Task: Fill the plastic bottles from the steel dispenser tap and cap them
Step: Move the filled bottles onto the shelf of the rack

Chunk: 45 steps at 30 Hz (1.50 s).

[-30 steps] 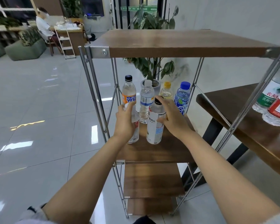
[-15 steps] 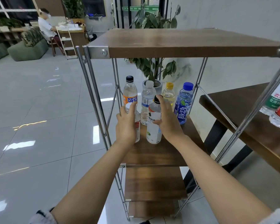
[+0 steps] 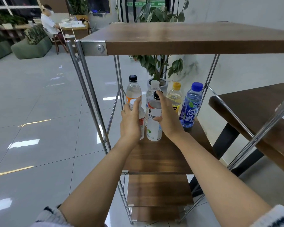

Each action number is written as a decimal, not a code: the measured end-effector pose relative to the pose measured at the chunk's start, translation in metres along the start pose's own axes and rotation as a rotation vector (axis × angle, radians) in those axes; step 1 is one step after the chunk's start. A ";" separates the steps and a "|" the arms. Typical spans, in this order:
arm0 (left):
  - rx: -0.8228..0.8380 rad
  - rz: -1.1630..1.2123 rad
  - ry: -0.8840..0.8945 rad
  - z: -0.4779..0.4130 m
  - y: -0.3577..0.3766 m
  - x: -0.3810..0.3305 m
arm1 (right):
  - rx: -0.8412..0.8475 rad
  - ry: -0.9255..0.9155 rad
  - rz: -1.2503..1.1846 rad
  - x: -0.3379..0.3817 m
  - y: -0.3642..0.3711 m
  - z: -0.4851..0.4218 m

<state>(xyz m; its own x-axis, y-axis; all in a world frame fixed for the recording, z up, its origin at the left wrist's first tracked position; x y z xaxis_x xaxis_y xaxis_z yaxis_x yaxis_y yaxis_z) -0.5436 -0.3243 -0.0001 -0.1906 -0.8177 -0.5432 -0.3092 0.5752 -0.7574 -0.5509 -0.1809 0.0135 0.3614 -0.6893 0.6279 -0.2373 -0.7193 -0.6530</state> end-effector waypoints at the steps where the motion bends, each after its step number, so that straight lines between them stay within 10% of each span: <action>1: -0.001 0.005 -0.001 -0.002 0.001 0.001 | -0.001 -0.003 0.000 0.000 0.001 -0.001; 30: 0.002 0.274 0.027 -0.028 0.008 0.008 | 0.089 0.051 0.064 -0.001 0.008 -0.022; 45: 0.042 -0.013 0.201 0.079 -0.027 -0.069 | 0.109 0.131 0.406 0.034 -0.069 0.092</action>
<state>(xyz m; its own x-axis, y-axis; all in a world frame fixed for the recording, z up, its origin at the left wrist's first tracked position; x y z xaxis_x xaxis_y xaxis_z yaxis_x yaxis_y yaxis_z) -0.4483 -0.2820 0.0289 -0.3706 -0.8107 -0.4533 -0.2740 0.5617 -0.7806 -0.4395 -0.1467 0.0414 0.1397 -0.9244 0.3549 -0.2374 -0.3792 -0.8943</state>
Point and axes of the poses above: each hand's wrist, its own z-axis away from the middle knuckle, its own y-axis out of the palm, x = y × z, the point moved 7 cm from there along -z, towards the middle knuckle, and after that the axes turned 3 degrees about y, right-handed, at the moved point
